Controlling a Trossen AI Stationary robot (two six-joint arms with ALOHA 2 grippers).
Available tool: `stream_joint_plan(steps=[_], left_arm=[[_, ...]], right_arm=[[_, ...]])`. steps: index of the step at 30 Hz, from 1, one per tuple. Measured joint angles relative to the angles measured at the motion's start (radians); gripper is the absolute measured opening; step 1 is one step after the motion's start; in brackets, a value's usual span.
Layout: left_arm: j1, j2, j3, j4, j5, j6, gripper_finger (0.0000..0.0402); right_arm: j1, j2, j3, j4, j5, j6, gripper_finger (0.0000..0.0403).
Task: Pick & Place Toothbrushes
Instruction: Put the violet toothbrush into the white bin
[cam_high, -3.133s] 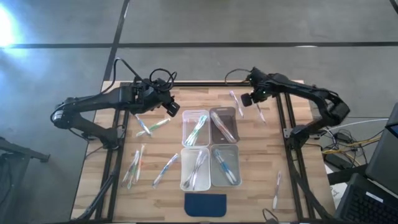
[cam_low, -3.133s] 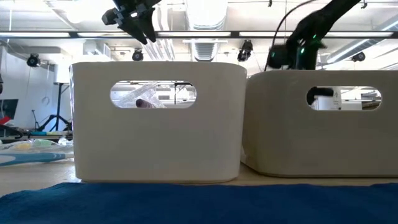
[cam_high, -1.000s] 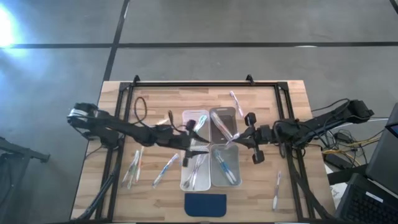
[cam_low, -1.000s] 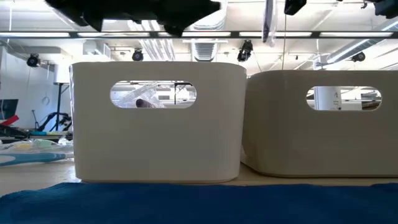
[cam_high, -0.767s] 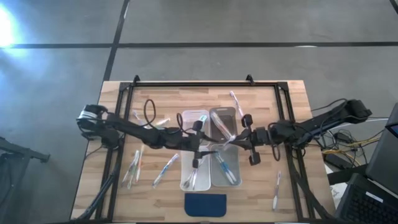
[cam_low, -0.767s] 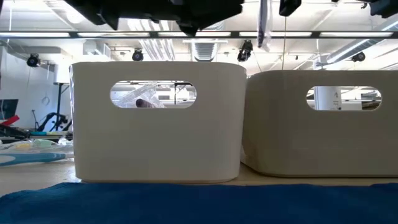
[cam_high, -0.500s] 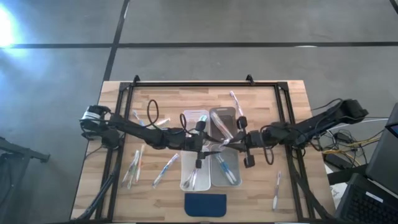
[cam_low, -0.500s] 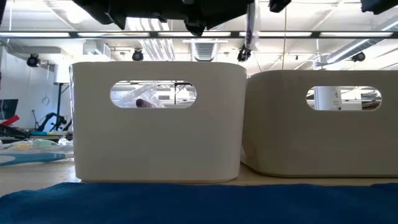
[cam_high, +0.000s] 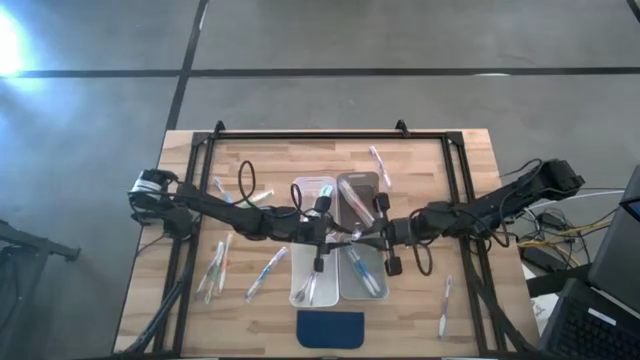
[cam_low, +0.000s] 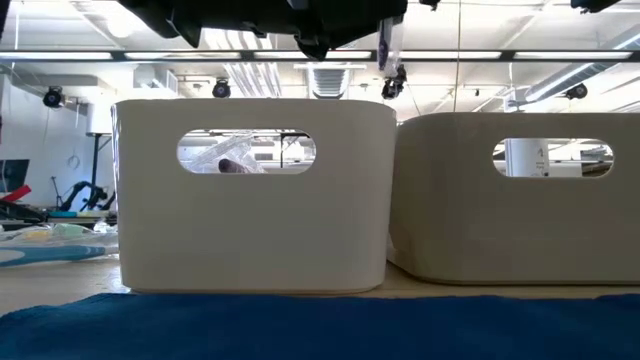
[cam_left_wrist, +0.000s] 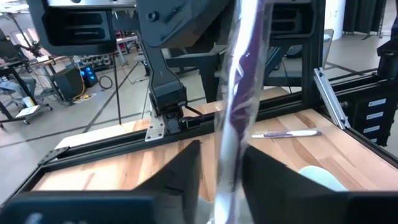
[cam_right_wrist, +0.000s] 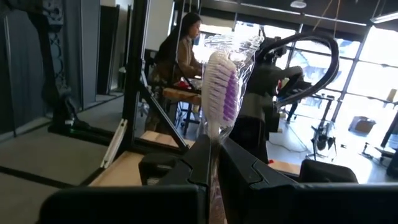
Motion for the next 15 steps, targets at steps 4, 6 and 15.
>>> stream_joint_plan(steps=[4,6,15], left_arm=[[0.000,0.000,0.002,-0.007,0.003,0.002,0.0054],[0.000,0.000,0.002,-0.008,0.003,-0.006,0.0029],[0.000,-0.001,0.002,-0.014,0.000,-0.016,0.0034]], right_arm=[[0.000,0.002,0.000,0.005,0.003,-0.006,0.0011],[0.000,0.001,0.000,0.003,0.004,-0.005,0.0010],[0.000,0.000,0.000,-0.005,0.004,-0.003,0.0016]])
